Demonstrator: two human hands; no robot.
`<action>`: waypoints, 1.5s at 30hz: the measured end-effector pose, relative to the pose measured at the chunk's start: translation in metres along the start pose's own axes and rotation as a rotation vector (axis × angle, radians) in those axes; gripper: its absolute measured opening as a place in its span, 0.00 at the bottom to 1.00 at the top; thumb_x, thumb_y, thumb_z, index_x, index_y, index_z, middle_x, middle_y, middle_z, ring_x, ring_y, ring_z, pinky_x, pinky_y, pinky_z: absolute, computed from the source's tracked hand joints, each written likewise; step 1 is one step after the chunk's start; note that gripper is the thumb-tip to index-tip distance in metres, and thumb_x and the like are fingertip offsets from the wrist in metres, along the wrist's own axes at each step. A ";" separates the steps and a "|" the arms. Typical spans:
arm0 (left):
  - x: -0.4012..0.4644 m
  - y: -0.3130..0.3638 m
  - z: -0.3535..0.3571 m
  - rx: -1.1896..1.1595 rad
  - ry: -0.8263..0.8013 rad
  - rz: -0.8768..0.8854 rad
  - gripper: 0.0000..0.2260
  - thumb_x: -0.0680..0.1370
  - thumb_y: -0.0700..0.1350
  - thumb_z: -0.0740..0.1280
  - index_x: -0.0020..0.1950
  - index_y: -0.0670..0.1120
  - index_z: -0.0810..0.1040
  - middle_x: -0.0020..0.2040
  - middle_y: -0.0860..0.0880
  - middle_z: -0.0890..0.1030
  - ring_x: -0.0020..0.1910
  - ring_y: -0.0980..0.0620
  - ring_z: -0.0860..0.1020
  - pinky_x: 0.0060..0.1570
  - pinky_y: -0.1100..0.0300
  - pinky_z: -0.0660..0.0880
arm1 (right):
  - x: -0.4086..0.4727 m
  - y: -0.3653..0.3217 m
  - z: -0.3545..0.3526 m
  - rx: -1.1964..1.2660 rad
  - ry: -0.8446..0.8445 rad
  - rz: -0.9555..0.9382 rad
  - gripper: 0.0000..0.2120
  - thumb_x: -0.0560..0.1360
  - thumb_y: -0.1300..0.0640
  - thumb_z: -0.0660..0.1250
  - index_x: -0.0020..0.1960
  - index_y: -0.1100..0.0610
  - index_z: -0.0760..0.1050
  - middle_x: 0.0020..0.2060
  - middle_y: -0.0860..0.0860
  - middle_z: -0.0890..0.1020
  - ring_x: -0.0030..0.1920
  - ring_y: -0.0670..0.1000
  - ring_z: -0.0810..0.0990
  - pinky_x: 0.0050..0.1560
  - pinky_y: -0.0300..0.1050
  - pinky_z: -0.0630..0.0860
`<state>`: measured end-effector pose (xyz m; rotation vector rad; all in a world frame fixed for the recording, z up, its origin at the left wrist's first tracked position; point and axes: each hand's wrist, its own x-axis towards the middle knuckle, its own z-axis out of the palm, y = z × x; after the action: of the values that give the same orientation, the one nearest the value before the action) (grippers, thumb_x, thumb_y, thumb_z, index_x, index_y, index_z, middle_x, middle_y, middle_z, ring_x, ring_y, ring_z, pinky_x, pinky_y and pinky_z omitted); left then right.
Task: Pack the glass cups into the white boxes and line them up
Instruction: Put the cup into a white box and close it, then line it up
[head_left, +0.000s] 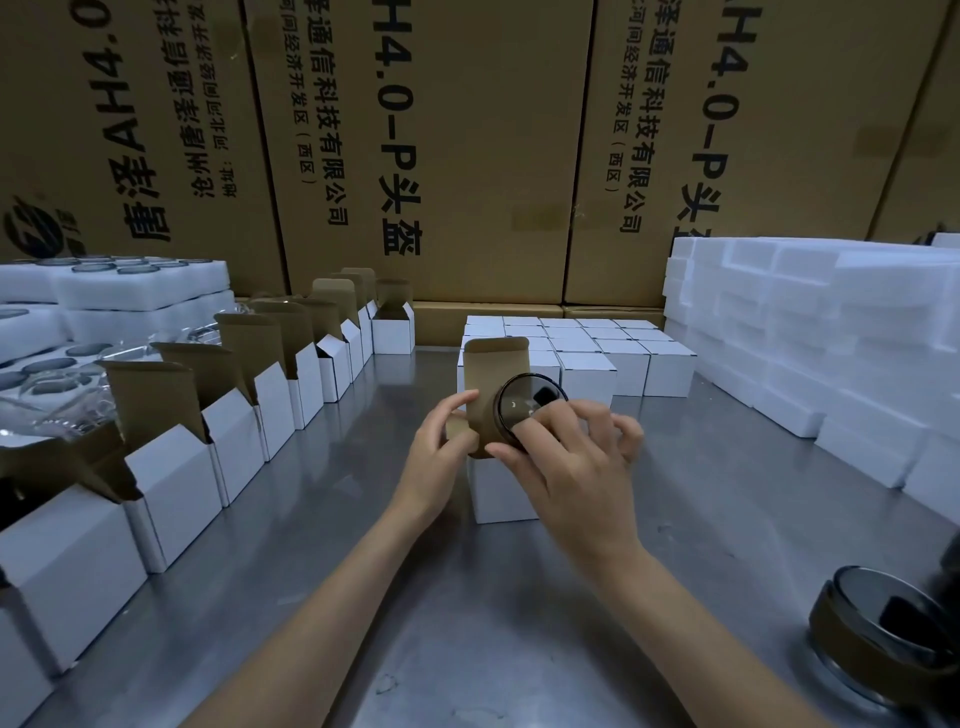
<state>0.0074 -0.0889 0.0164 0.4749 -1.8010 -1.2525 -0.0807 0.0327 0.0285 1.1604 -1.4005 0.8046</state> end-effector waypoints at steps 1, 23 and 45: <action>-0.001 0.001 0.001 -0.023 -0.002 0.008 0.24 0.68 0.52 0.62 0.62 0.47 0.75 0.59 0.44 0.77 0.56 0.52 0.77 0.51 0.62 0.75 | -0.001 -0.001 0.003 -0.037 -0.008 0.002 0.18 0.77 0.42 0.60 0.35 0.52 0.76 0.37 0.46 0.79 0.49 0.49 0.70 0.50 0.49 0.60; -0.004 0.001 0.007 -0.010 -0.012 0.004 0.22 0.67 0.43 0.58 0.61 0.48 0.75 0.52 0.44 0.75 0.50 0.50 0.73 0.48 0.61 0.72 | -0.012 0.007 0.022 -0.014 -0.279 0.043 0.18 0.76 0.46 0.56 0.35 0.52 0.77 0.48 0.51 0.79 0.57 0.53 0.67 0.60 0.54 0.58; -0.004 0.001 0.001 -0.450 -0.089 -0.345 0.19 0.79 0.40 0.61 0.70 0.49 0.71 0.64 0.38 0.77 0.57 0.43 0.76 0.57 0.50 0.69 | -0.023 0.037 0.018 1.314 -0.523 1.311 0.23 0.74 0.53 0.69 0.67 0.43 0.69 0.60 0.45 0.78 0.60 0.44 0.77 0.60 0.46 0.73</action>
<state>0.0089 -0.0847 0.0157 0.4886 -1.4793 -1.8857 -0.1228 0.0314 0.0081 1.2799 -2.0992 2.7891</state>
